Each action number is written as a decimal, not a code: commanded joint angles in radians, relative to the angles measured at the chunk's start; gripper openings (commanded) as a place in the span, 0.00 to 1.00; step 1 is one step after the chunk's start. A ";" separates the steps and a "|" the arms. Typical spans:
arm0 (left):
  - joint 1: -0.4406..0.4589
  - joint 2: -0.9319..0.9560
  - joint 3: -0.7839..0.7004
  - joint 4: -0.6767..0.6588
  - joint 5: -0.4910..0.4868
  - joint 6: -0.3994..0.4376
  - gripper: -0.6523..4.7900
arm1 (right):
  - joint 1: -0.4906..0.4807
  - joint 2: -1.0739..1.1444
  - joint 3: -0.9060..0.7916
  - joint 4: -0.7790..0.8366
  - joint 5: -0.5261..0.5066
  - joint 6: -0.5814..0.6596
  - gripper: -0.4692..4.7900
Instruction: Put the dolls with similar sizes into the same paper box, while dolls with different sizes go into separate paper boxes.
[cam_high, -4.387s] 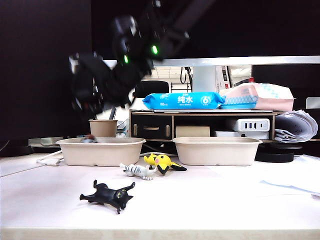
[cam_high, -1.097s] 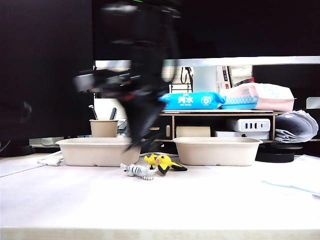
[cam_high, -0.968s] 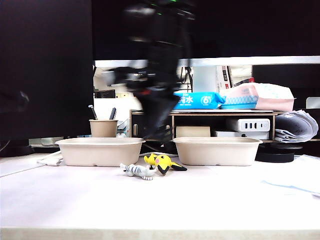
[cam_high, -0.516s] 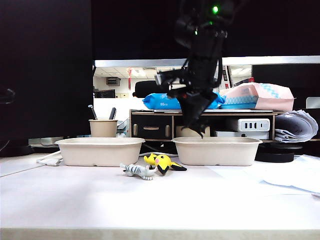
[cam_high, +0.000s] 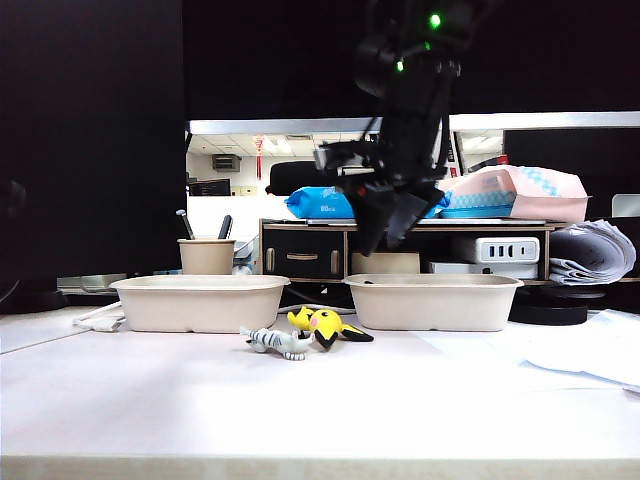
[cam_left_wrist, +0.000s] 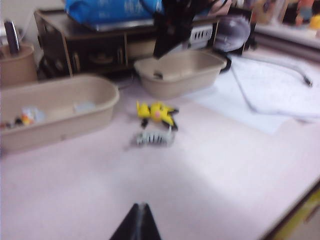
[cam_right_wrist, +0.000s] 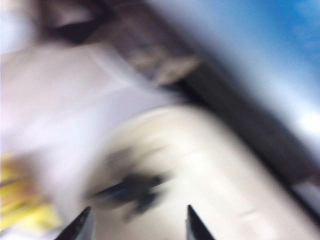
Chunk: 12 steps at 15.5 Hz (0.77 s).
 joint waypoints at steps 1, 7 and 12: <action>-0.001 0.140 0.001 0.005 0.000 0.002 0.11 | 0.117 -0.024 0.006 -0.104 -0.136 -0.012 0.55; 0.000 0.290 0.001 0.005 0.000 0.002 0.11 | 0.271 0.043 0.005 -0.120 -0.079 -0.094 0.55; 0.000 0.290 0.001 0.006 0.000 0.002 0.11 | 0.256 0.121 0.005 -0.167 -0.072 -0.094 0.55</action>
